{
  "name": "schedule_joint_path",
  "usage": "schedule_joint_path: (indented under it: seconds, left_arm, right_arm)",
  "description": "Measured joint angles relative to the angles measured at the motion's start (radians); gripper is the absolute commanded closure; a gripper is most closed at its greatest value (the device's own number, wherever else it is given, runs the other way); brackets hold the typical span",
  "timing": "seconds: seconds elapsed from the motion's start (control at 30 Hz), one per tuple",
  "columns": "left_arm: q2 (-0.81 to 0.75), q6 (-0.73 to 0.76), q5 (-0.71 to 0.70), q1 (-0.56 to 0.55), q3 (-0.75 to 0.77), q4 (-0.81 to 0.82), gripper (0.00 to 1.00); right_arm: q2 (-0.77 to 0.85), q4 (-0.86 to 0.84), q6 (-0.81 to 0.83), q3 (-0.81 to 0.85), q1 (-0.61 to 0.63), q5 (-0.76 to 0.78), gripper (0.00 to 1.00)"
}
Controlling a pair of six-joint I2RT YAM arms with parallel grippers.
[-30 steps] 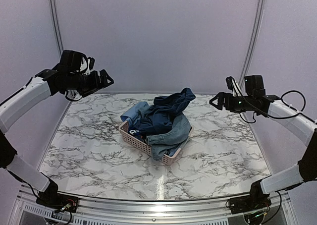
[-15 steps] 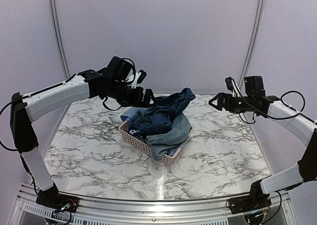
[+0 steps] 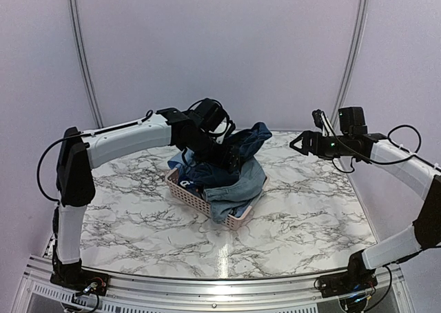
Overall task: Fold and stack the mixed laundry pile
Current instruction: Pick up the crumpled T-shirt from the bin.
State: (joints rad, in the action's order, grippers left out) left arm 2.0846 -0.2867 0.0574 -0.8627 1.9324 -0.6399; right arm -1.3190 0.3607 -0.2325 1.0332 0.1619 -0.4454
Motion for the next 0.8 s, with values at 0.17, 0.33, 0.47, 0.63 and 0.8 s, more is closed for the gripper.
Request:
schedule_joint_path:
  seconds: [0.17,0.33,0.47,0.63,0.8]
  left_arm:
    - [0.111,0.026,-0.087,-0.008,0.096,-0.057,0.57]
    - [0.122,0.039,-0.127,-0.009,0.15,-0.098,0.92]
    - [0.093,0.039,-0.141,-0.005,0.185,-0.107,1.0]
    - [-0.031,0.006,-0.141,0.038,0.209,-0.122,1.0]
    - [-0.214,-0.051,-0.132,0.151,0.232,-0.113,1.0]
  right_arm:
    - [0.0,0.011,0.009,0.005,-0.002,-0.007,0.01]
    - [0.0,0.023,0.023,0.019,-0.003,-0.022,0.01]
    - [0.0,0.027,0.035,0.023,-0.003,-0.036,0.01]
    - [0.0,0.025,0.046,0.038,-0.002,-0.049,0.01]
    - [-0.016,0.031,0.064,0.095,0.046,-0.045,0.01]
